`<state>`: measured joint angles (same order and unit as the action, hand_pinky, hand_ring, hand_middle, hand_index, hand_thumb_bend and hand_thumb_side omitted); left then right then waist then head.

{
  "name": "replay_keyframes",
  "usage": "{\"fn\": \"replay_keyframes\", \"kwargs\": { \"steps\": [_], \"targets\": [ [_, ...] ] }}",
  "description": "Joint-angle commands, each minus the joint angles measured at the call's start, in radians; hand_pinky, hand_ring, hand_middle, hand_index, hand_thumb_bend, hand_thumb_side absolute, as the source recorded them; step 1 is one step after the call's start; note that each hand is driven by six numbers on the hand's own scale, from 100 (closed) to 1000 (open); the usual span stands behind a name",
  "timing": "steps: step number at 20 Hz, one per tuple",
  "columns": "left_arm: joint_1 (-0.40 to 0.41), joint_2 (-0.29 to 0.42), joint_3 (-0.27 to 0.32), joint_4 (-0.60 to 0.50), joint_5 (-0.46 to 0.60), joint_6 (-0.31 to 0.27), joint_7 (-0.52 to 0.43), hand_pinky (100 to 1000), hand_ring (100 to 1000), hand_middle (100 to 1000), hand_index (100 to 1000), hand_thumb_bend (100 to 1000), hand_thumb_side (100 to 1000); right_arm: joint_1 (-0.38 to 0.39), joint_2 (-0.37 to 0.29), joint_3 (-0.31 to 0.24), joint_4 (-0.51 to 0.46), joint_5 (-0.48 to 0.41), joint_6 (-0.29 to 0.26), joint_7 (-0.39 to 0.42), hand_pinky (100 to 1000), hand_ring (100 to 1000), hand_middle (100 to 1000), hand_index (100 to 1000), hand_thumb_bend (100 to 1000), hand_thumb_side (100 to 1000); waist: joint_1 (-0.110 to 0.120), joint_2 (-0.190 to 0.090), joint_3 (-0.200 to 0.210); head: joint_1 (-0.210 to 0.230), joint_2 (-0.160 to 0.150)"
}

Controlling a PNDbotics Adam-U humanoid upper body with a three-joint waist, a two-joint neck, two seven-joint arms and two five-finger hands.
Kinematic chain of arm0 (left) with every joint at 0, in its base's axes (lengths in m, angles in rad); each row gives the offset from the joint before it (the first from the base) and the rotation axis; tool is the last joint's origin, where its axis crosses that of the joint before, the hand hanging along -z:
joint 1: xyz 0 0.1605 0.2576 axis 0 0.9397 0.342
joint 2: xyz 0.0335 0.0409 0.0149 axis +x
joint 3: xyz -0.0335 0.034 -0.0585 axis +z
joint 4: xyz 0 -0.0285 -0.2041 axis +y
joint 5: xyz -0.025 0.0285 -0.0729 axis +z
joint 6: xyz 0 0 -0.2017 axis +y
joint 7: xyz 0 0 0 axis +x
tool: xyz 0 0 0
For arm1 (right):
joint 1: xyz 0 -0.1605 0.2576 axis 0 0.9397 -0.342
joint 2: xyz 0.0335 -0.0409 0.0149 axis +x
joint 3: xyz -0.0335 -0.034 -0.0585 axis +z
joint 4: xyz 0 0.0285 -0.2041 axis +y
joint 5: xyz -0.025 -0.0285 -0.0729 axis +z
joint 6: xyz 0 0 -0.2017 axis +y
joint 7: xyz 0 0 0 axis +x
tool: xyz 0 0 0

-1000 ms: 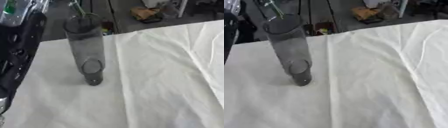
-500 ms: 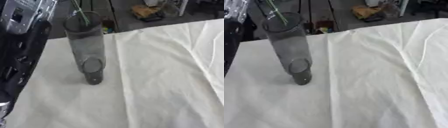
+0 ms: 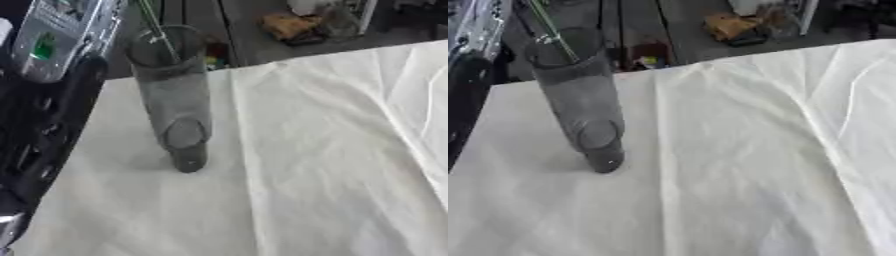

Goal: Arrange flowers into the vase.

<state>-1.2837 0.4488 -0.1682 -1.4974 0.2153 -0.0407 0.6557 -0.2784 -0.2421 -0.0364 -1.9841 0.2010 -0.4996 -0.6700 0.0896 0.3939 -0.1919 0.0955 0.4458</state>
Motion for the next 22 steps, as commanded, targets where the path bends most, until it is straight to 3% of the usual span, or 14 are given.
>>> {"fn": "replay_keyframes", "kwargs": {
  "steps": [1, 10, 22],
  "targets": [
    [-0.013, 0.024, 0.000, -0.014, -0.008, -0.011, -0.010, 100, 100, 100, 100, 100, 460, -0.009, -0.010, -0.005, -0.016, 0.002, -0.005, -0.009, 732, 775, 548, 845, 100, 996, -0.008, -0.018, -0.002, 0.002, -0.016],
    [0.000, 0.020, -0.011, -0.013, -0.007, -0.024, -0.029, 100, 100, 100, 100, 100, 464, -0.010, -0.006, -0.005, -0.016, 0.004, -0.004, -0.011, 731, 776, 546, 845, 100, 995, -0.007, -0.009, -0.004, 0.002, -0.024],
    [0.017, 0.018, -0.041, 0.004, -0.009, 0.009, -0.029, 100, 100, 100, 100, 100, 506, -0.010, -0.004, -0.005, -0.016, 0.004, 0.002, -0.010, 731, 776, 543, 845, 100, 997, -0.006, -0.004, -0.001, -0.001, -0.022]
  ]
}}
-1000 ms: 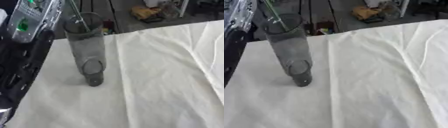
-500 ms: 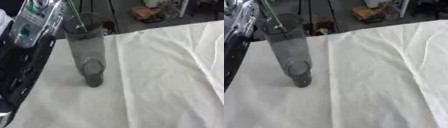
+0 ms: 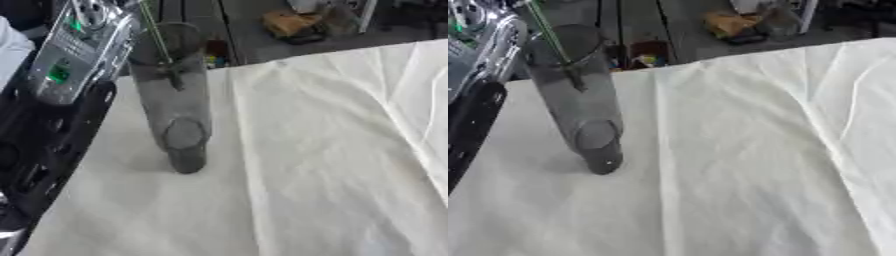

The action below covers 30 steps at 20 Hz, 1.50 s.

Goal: Arrange flowers into the vase.

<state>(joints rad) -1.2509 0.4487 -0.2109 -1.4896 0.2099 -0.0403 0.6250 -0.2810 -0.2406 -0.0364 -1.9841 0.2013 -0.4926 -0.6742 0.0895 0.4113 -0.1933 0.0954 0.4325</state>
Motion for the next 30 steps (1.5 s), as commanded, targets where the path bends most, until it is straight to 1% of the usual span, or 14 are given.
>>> {"fn": "replay_keyframes", "kwargs": {
  "steps": [1, 5, 10, 13, 14, 16, 17, 19, 20, 21, 22, 23, 27, 30],
  "targets": [
    [-0.015, 0.018, 0.001, 0.001, 0.001, 0.017, 0.004, 100, 100, 100, 100, 100, 511, -0.007, -0.005, -0.006, -0.016, 0.004, -0.004, -0.006, 731, 776, 544, 845, 100, 997, -0.006, -0.022, 0.001, -0.001, -0.009],
    [-0.013, 0.017, -0.001, 0.012, 0.005, 0.054, 0.023, 100, 100, 100, 100, 100, 516, -0.007, -0.004, -0.006, -0.016, 0.004, -0.004, -0.006, 731, 777, 543, 845, 100, 998, -0.005, -0.023, 0.000, 0.000, -0.009],
    [-0.007, 0.018, 0.000, 0.025, -0.010, 0.071, 0.045, 100, 100, 100, 100, 100, 527, -0.005, -0.003, -0.009, -0.016, 0.005, -0.003, -0.007, 730, 777, 542, 845, 100, 998, -0.005, -0.023, 0.000, -0.001, -0.012],
    [-0.003, 0.019, 0.000, 0.035, -0.011, 0.078, 0.049, 100, 100, 100, 100, 100, 560, -0.004, -0.002, -0.009, -0.016, 0.006, -0.002, -0.008, 730, 777, 542, 845, 100, 998, -0.005, -0.023, 0.001, -0.002, -0.011],
    [-0.003, 0.019, 0.000, 0.038, -0.009, 0.081, 0.051, 100, 100, 100, 100, 100, 589, -0.004, -0.001, -0.010, -0.016, 0.006, -0.002, -0.008, 730, 777, 541, 845, 100, 998, -0.005, -0.023, 0.001, -0.003, -0.010],
    [-0.001, 0.021, 0.002, 0.041, -0.006, 0.087, 0.053, 100, 100, 100, 100, 100, 596, -0.003, -0.001, -0.010, -0.016, 0.006, -0.001, -0.008, 730, 777, 541, 845, 100, 998, -0.005, -0.023, 0.003, -0.004, -0.010],
    [0.000, 0.024, 0.001, 0.042, -0.007, 0.090, 0.050, 100, 100, 100, 117, 100, 604, -0.003, 0.000, -0.011, -0.016, 0.006, -0.001, -0.008, 730, 777, 541, 845, 100, 998, -0.005, -0.023, 0.005, -0.004, -0.009],
    [0.002, 0.028, -0.001, 0.044, -0.010, 0.101, 0.036, 100, 100, 100, 173, 148, 628, -0.002, 0.001, -0.011, -0.016, 0.006, 0.000, -0.009, 730, 777, 541, 845, 100, 998, -0.006, -0.024, 0.008, -0.005, -0.008],
    [0.003, 0.030, -0.002, 0.045, -0.012, 0.107, 0.027, 100, 100, 100, 173, 148, 628, -0.002, 0.001, -0.012, -0.016, 0.006, 0.000, -0.009, 730, 777, 541, 845, 100, 998, -0.006, -0.024, 0.009, -0.006, -0.008],
    [0.004, 0.032, -0.003, 0.047, -0.015, 0.117, 0.015, 100, 100, 108, 261, 151, 650, -0.002, 0.001, -0.012, -0.016, 0.006, 0.000, -0.009, 729, 777, 541, 845, 100, 998, -0.007, -0.025, 0.010, -0.007, -0.007],
    [0.005, 0.034, -0.004, 0.049, -0.018, 0.130, 0.002, 100, 100, 112, 266, 147, 652, -0.001, 0.001, -0.012, -0.016, 0.006, 0.001, -0.009, 729, 777, 541, 845, 100, 998, -0.007, -0.025, 0.010, -0.007, -0.007],
    [0.006, 0.036, -0.005, 0.052, -0.020, 0.145, -0.009, 100, 100, 119, 274, 100, 664, -0.001, 0.001, -0.012, -0.016, 0.006, 0.000, -0.009, 729, 777, 541, 845, 100, 998, -0.008, -0.026, 0.011, -0.007, -0.007],
    [0.007, 0.041, -0.004, 0.056, -0.027, 0.219, -0.040, 100, 100, 122, 272, 100, 676, 0.001, 0.002, -0.013, -0.016, 0.005, 0.001, -0.010, 728, 777, 540, 844, 100, 998, -0.010, -0.027, 0.014, -0.009, -0.006],
    [0.006, 0.044, -0.002, 0.052, -0.027, 0.257, -0.047, 100, 100, 114, 262, 100, 675, 0.003, 0.003, -0.015, -0.016, 0.005, 0.003, -0.016, 728, 778, 540, 845, 100, 999, -0.011, -0.028, 0.015, -0.009, -0.005]
  ]
}}
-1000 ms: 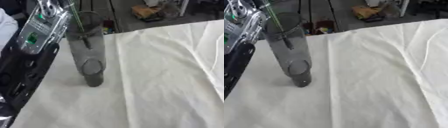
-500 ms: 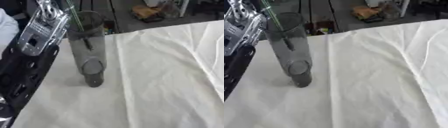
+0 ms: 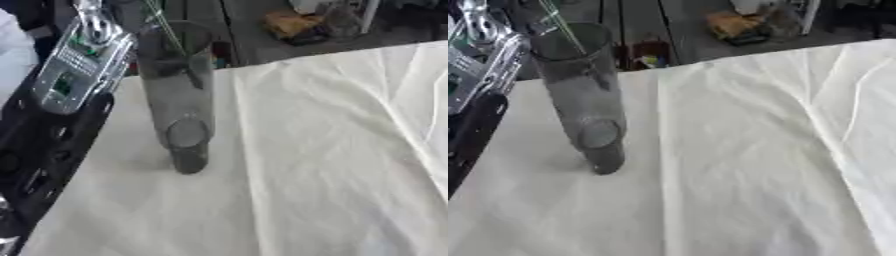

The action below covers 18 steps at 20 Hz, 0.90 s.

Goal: Arrange flowers into the vase.

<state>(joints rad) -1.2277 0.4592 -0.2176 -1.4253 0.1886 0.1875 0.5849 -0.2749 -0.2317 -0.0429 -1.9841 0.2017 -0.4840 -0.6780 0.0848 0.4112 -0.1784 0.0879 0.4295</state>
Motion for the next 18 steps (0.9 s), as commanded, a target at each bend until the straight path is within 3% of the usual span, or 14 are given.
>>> {"fn": "replay_keyframes", "kwargs": {
  "steps": [1, 4, 8, 11, 18],
  "targets": [
    [-0.017, 0.034, 0.005, -0.014, -0.005, 0.039, -0.008, 100, 100, 114, 262, 100, 676, -0.002, -0.005, -0.008, -0.016, 0.005, -0.005, -0.013, 728, 778, 540, 845, 100, 999, -0.007, -0.028, 0.001, -0.001, -0.001],
    [-0.018, 0.036, 0.004, -0.017, -0.002, 0.064, -0.014, 100, 100, 112, 260, 100, 673, -0.001, -0.004, -0.009, -0.016, 0.006, -0.002, -0.017, 728, 778, 539, 845, 100, 999, -0.006, -0.028, 0.003, -0.003, 0.000],
    [-0.022, 0.044, 0.010, -0.014, -0.004, 0.104, -0.005, 100, 100, 100, 177, 100, 645, 0.002, -0.003, -0.009, -0.016, 0.008, 0.000, -0.021, 728, 779, 539, 845, 100, 1000, -0.004, -0.030, 0.007, -0.005, 0.002],
    [-0.025, 0.048, 0.013, -0.016, -0.016, 0.123, 0.017, 100, 100, 100, 159, 100, 556, 0.004, -0.002, -0.010, -0.016, 0.010, 0.004, -0.024, 728, 779, 538, 846, 100, 1000, -0.002, -0.030, 0.010, -0.005, 0.001],
    [-0.025, 0.049, 0.007, -0.032, -0.048, 0.129, 0.019, 100, 100, 100, 180, 100, 576, 0.004, 0.000, -0.010, -0.016, 0.012, 0.005, -0.027, 727, 779, 536, 845, 100, 1000, 0.002, -0.029, 0.007, -0.008, -0.003]
  ]
}}
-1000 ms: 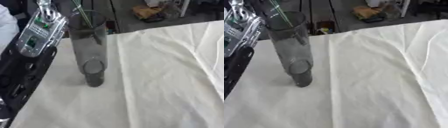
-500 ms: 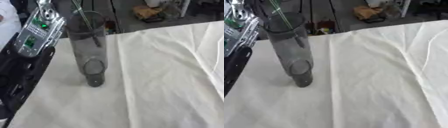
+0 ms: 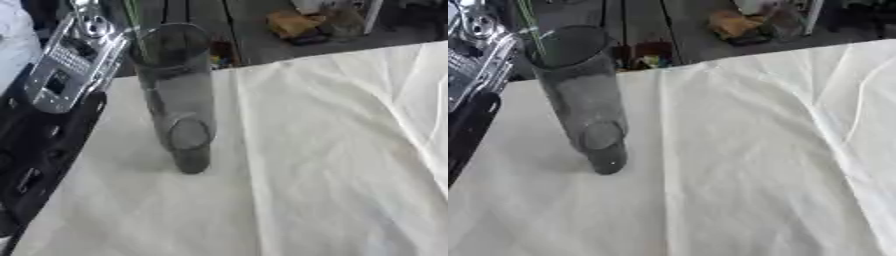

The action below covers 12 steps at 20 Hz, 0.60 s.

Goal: Arrange flowers into the vase.

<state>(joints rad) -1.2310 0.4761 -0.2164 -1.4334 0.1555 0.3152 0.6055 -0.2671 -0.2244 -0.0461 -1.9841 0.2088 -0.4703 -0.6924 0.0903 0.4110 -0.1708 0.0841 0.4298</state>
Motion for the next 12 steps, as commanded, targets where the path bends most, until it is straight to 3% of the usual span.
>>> {"fn": "replay_keyframes", "kwargs": {
  "steps": [1, 12],
  "targets": [
    [-0.021, 0.033, 0.004, -0.026, -0.019, 0.001, -0.003, 100, 100, 100, 179, 100, 575, -0.005, -0.007, -0.007, -0.016, 0.006, -0.008, -0.013, 727, 779, 536, 845, 100, 1000, -0.003, -0.028, 0.000, -0.005, -0.004],
    [0.001, 0.027, -0.006, -0.061, -0.016, -0.005, 0.001, 100, 100, 100, 179, 100, 590, -0.007, -0.004, -0.009, -0.016, 0.007, -0.003, -0.019, 726, 779, 534, 840, 100, 1000, -0.002, -0.027, -0.001, -0.011, -0.012]
  ]
}}
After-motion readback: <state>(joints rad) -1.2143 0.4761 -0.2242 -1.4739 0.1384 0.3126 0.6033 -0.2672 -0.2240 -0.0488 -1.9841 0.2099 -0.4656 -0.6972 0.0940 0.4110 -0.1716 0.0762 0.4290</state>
